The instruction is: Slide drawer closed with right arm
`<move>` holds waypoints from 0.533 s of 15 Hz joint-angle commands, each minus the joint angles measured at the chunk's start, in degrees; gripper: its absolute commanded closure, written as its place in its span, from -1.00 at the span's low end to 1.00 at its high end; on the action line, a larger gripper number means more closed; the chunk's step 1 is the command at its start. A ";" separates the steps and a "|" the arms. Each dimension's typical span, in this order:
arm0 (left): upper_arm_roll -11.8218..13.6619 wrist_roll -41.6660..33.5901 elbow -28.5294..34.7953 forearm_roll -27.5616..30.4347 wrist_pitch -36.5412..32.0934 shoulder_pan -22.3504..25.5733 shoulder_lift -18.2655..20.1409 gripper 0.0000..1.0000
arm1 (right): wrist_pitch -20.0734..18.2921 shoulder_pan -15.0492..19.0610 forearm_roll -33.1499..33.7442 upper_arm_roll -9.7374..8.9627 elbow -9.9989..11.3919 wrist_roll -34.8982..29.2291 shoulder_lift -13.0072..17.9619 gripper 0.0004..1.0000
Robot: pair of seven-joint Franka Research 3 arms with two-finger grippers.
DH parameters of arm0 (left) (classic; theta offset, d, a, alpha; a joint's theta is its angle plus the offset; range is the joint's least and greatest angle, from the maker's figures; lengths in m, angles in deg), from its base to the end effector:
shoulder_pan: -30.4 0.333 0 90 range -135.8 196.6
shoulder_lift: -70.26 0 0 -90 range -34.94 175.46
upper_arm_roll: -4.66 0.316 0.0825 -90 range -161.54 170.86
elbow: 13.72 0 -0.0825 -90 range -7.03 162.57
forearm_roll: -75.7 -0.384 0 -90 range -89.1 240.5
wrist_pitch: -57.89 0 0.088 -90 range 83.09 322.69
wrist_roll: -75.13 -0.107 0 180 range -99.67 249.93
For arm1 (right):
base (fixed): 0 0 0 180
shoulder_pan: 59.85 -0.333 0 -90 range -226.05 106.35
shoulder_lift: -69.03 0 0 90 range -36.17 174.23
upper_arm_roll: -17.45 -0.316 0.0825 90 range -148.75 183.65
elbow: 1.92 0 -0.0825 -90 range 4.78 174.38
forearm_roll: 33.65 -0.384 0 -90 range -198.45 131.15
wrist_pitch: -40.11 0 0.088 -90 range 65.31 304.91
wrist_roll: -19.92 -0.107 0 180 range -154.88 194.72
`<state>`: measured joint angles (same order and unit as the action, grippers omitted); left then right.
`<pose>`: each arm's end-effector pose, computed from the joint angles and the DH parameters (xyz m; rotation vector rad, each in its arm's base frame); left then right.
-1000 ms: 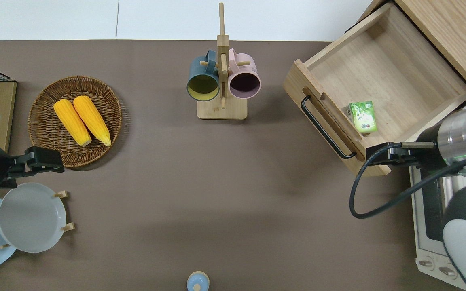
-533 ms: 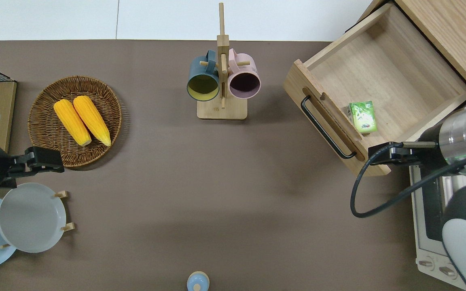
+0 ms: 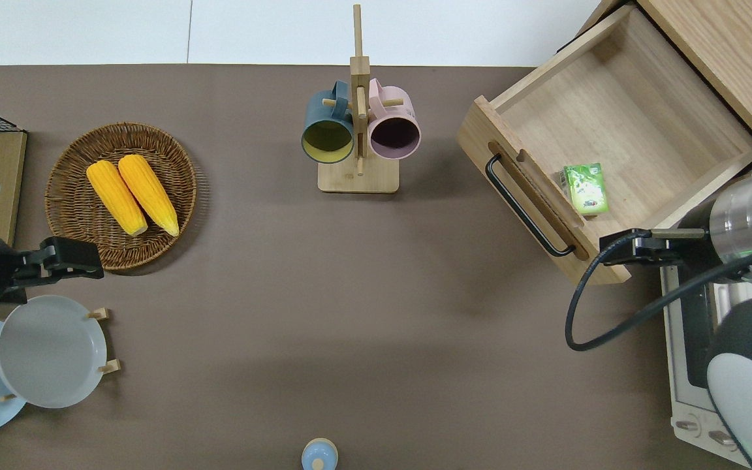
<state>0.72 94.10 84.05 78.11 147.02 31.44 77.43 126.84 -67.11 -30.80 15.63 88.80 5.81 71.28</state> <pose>0.5116 -0.0327 0.6260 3.0825 0.4360 -0.0495 0.5305 0.0795 0.6352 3.0823 -0.1387 -0.0301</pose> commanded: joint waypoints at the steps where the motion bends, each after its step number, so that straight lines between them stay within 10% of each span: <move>1: 0.25 -0.51 -0.21 0.05 -0.97 -0.07 0.47 -0.99 | -0.34 0.14 0.76 -1.08 -0.63 0.13 -0.22 -0.94; 3: 0.25 -0.51 -0.21 0.05 -0.97 -0.07 0.47 -0.99 | -0.34 0.14 0.76 -1.17 -0.63 -0.04 -0.22 -0.81; 6: 0.25 -0.51 -0.21 0.05 -0.97 -0.07 0.47 -0.99 | -0.86 0.05 1.11 -2.48 -0.63 -2.23 -0.14 0.06; 8: 0.25 -0.51 -0.21 0.05 -0.97 -0.07 0.47 -0.99 | -0.95 0.05 2.59 -3.36 -0.63 -2.85 -0.13 0.27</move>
<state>0.72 94.10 84.05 78.11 147.02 31.44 77.43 126.73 -67.13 -30.34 13.67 88.80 4.91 71.28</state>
